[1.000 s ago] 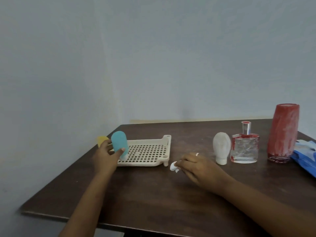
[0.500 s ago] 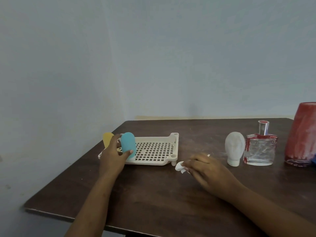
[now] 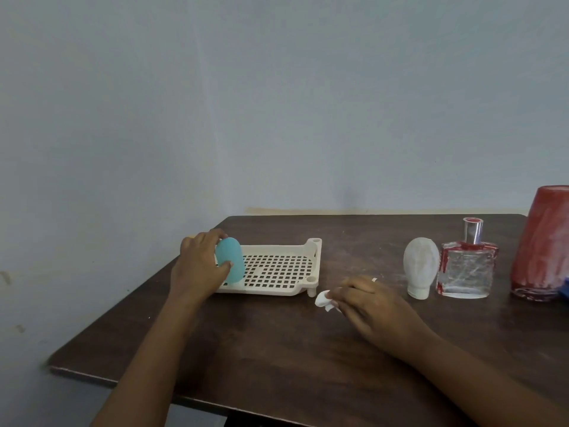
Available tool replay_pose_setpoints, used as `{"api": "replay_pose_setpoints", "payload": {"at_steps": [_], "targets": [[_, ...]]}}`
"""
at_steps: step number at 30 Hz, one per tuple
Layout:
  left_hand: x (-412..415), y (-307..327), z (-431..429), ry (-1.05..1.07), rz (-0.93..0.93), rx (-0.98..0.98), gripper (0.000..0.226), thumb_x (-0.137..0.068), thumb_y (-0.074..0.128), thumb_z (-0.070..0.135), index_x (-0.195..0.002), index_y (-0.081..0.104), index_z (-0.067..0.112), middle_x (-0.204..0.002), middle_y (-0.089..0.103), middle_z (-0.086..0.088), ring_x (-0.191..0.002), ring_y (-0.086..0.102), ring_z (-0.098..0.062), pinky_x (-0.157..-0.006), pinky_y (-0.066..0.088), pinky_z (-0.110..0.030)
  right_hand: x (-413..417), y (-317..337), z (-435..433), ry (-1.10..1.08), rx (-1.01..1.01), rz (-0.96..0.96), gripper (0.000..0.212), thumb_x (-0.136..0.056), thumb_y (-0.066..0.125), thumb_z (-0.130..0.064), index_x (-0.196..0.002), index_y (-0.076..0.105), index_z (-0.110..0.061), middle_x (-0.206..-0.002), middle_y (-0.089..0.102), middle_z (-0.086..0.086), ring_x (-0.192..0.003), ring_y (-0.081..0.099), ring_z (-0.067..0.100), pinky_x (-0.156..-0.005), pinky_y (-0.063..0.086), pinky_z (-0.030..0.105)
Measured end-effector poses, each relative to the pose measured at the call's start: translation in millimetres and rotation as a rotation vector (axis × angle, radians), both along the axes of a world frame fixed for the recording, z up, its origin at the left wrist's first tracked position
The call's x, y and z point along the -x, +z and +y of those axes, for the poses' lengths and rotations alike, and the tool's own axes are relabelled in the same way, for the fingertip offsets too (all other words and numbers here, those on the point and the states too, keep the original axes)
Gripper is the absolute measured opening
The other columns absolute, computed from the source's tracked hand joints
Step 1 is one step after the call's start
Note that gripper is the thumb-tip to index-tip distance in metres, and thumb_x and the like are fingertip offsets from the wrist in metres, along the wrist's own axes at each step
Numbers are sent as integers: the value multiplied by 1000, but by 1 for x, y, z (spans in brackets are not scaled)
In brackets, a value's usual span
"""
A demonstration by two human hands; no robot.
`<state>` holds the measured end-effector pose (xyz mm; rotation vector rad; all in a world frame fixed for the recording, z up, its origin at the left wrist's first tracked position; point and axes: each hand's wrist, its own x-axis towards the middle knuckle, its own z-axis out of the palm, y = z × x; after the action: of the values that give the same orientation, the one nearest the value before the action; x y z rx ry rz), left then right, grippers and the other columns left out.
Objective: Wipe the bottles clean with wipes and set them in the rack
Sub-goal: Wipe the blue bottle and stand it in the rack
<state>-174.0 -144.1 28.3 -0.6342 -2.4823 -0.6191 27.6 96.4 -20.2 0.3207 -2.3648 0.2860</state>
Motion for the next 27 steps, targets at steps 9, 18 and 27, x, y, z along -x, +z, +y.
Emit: {"api": "replay_pose_setpoints", "payload": {"at_steps": [9, 18, 27], "targets": [[27, 40, 4, -69, -196, 147, 38, -75, 80, 25, -103, 55, 29, -114, 65, -1, -97, 57, -19, -83, 52, -38, -2, 2, -2, -43, -39, -40, 28, -90, 44, -31, -103, 68, -24, -96, 64, -13, -83, 57, 2, -72, 33, 7], [34, 68, 11, 20, -150, 567, 27, -90, 63, 33, -117, 57, 36, -124, 60, 11, -117, 48, -14, -87, 24, -38, -3, 2, 1, -26, -18, -18, 26, -91, 45, -30, -102, 69, -24, -95, 64, -14, -84, 57, 2, -75, 32, 8], [45, 80, 8, 25, -174, 680, 27, -93, 60, 30, -119, 56, 36, -125, 57, 10, -119, 47, -14, -85, 22, -37, -3, 3, 2, -27, -27, -26, 28, -90, 43, -31, -100, 68, -25, -94, 65, -14, -83, 59, 3, -70, 41, 11]]}}
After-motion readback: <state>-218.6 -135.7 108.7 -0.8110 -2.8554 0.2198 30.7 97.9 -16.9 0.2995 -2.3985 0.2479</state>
